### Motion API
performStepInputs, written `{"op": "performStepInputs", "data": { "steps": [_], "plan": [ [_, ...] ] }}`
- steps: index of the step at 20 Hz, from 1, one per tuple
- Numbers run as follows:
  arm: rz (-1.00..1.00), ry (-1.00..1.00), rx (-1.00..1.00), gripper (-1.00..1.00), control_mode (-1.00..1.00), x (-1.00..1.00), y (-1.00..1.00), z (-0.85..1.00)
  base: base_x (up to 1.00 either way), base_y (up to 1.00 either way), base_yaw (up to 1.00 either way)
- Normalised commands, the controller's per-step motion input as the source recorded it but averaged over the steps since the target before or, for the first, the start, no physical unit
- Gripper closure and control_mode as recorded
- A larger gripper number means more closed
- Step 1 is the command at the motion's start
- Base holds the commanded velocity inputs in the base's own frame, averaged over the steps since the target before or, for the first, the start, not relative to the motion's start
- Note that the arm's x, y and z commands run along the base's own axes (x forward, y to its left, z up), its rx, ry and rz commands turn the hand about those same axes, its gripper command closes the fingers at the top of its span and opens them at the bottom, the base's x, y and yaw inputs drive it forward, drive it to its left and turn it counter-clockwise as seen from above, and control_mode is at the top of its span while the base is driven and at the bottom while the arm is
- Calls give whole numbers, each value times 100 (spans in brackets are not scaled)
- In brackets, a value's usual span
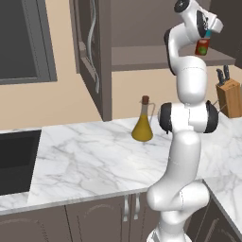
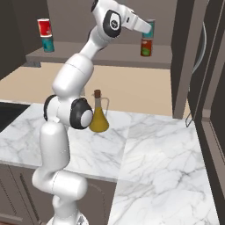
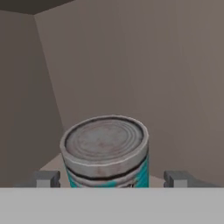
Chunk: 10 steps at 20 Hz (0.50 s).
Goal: Stack two cans on top of the other two cans in the cabinet.
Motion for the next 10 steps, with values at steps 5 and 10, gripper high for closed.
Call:
{"op": "performStepInputs", "data": {
  "steps": [5,10],
  "plan": [
    [0,-4,0,-100,-100,8,0,-4,0,0,0],
    [0,-2,0,-100,-100,-4,7,-5,0,0,0]
  ]
}}
